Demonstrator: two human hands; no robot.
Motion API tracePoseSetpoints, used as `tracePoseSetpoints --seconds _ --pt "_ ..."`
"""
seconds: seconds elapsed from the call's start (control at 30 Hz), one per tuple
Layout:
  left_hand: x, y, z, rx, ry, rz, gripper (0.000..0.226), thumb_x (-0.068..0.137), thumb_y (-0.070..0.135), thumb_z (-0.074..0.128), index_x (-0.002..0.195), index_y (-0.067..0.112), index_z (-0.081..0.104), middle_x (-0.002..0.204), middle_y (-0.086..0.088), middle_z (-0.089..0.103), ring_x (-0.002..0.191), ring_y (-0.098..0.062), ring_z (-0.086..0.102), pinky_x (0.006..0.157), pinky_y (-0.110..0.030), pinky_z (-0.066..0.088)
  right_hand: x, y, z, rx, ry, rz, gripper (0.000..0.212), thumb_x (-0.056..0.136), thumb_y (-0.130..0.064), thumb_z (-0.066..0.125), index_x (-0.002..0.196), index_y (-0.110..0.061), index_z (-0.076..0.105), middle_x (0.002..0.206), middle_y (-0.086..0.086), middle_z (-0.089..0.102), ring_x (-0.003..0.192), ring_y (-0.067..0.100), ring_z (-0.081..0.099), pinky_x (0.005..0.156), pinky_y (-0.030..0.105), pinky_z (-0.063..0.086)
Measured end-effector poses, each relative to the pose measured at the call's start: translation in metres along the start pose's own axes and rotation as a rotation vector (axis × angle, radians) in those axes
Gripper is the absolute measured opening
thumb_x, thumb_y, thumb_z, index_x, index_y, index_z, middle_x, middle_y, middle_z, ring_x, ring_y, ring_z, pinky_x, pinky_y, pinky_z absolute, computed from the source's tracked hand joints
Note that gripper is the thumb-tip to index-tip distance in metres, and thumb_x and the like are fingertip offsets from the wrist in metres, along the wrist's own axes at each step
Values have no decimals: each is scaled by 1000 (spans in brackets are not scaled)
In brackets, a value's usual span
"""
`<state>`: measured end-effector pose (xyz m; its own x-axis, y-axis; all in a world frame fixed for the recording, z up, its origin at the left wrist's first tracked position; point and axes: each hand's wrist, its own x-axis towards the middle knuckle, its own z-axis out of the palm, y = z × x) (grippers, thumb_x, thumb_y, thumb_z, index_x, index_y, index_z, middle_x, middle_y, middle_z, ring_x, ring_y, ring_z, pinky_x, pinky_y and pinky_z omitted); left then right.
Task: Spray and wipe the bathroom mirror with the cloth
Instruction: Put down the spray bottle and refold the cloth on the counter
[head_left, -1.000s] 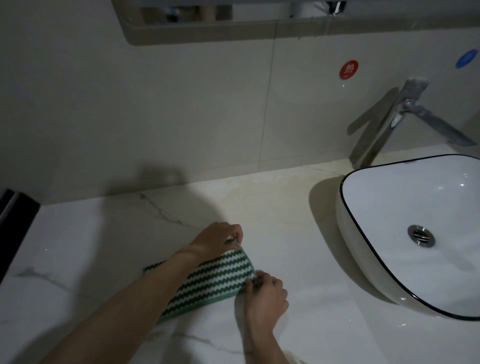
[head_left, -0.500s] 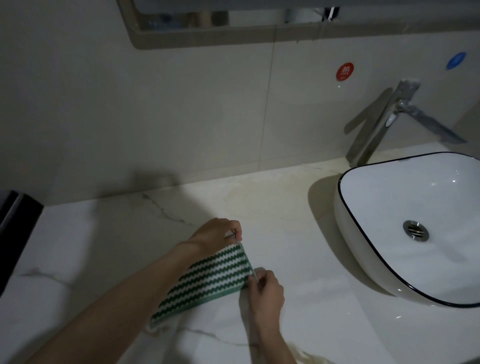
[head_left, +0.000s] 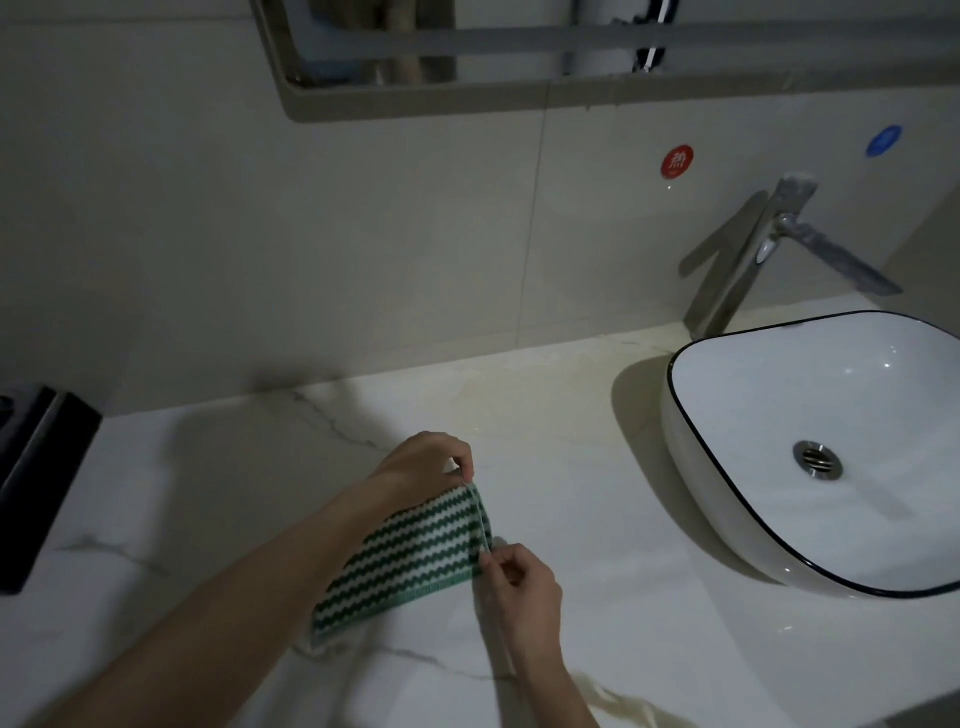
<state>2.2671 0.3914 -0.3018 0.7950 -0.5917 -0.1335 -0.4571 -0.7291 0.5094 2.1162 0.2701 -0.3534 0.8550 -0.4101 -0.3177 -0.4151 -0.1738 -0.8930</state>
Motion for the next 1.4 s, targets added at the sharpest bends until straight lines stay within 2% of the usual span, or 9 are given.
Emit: tracePoseSetpoints --seconds 0.23,0.37,0.5,0.63,0.77,0.9,1.07,1.17,1.4 --pt "-6 -2 -2 -7 -13 3 11 82 6 60 83 12 69 90 2 70 80 -3 53 66 2 31 2 -1 -3 -108 43 -17 18 87 -18 63 69 -19 67 64 -8 67 64 10 62 55 12 40" --pt "-5 -5 -2 -13 -7 9 11 81 5 61 81 12 69 86 4 69 80 -4 53 67 2 33 3 0 -5 -117 71 -71 17 91 -20 59 74 -16 60 66 -5 67 66 14 62 57 19 42" --pt "-2 -6 -1 -15 -10 27 9 81 5 63 82 10 69 85 5 67 79 -4 52 67 3 32 3 -2 -12 -45 78 -47 21 86 -12 64 67 -20 60 63 -6 65 64 6 60 55 10 39" --pt "0 -7 -1 -21 -6 40 7 81 7 64 83 12 69 84 7 67 78 -2 52 68 2 32 10 2 -14 -10 125 -3 17 79 -7 71 69 -14 60 64 0 63 70 21 61 64 24 44" --pt "0 -12 -3 -48 -39 29 8 79 9 66 80 16 70 80 14 65 78 2 57 76 -9 43 9 -3 -17 67 142 -1 22 76 -3 73 73 -21 61 67 -2 67 69 13 64 67 26 47" --pt "-5 -19 -12 -13 -68 27 6 80 12 67 83 17 70 87 8 72 84 -5 63 83 -25 50 3 -12 -18 145 94 -10 20 76 1 72 68 -16 65 60 -4 63 55 -1 56 54 9 40" --pt "-23 -36 -27 61 8 30 15 81 19 69 86 30 62 93 6 71 84 -13 62 81 -33 50 -8 -26 5 105 -25 -74 16 75 -7 76 68 -13 64 55 -7 57 52 1 50 50 12 36" --pt "-41 -49 -35 106 71 65 19 81 18 70 94 29 61 95 4 71 84 -16 63 79 -32 50 -20 -37 24 123 -109 -106 13 75 -3 75 71 -10 64 57 -5 55 52 1 48 50 11 35" --pt "-86 -94 -38 102 268 108 9 69 10 78 71 13 70 74 -5 68 72 -11 57 69 -25 45 -42 -40 72 90 -200 -100 24 70 3 77 68 -18 64 59 -3 58 57 3 53 56 11 40"
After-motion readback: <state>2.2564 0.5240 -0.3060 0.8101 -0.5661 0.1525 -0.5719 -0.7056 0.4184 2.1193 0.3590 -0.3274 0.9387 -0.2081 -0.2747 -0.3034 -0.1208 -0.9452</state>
